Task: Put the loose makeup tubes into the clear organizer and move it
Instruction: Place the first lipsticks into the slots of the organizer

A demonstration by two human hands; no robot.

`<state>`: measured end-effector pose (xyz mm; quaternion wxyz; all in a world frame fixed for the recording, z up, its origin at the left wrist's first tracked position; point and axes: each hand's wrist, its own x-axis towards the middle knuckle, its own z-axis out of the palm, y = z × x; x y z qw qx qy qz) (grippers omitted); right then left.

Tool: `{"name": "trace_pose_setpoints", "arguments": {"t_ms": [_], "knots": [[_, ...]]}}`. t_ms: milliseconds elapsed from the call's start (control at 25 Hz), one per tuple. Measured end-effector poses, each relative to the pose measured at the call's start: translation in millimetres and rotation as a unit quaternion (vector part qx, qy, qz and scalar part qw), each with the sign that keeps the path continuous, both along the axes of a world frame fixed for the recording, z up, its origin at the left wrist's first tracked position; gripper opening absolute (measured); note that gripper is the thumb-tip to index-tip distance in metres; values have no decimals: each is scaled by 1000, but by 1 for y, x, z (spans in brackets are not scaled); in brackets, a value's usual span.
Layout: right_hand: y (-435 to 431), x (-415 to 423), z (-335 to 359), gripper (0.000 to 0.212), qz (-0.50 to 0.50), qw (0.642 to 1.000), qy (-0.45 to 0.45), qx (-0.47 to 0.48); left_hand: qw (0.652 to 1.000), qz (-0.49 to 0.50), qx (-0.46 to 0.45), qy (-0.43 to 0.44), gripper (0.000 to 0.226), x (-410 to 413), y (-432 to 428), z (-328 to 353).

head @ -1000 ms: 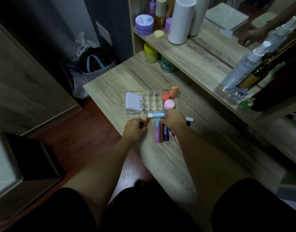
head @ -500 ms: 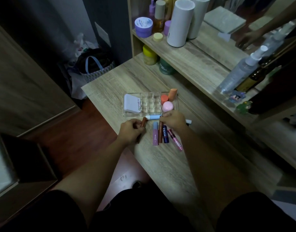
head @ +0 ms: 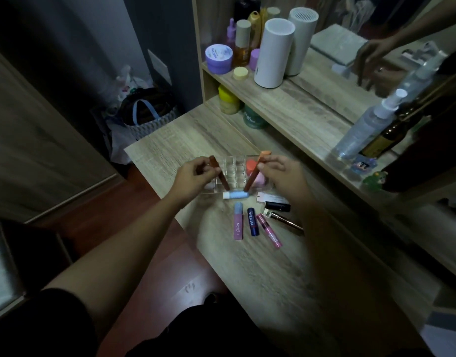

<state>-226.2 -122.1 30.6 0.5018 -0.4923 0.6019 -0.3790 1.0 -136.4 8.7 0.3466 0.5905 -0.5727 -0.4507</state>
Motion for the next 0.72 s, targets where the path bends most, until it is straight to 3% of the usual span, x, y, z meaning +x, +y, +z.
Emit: {"name": "trace_pose_setpoints", "arguments": {"t_ms": [120, 280, 560, 720], "knots": [[-24, 19, 15, 19, -27, 997, -16, -70, 996, 34, -51, -66, 18, 2, -27, 11], [-47, 43, 3, 23, -32, 997, -11, -76, 988, 33, -81, -128, 28, -5, -42, 11], [-61, 48, -39, 19, 45, 993, 94, -59, 978, -16, -74, -193, 25, -17, -55, -13], [-68, 49, -44, 20, 67, 990, 109, -65, 977, -14, -83, -198, 24, -19, -58, -16]]}}
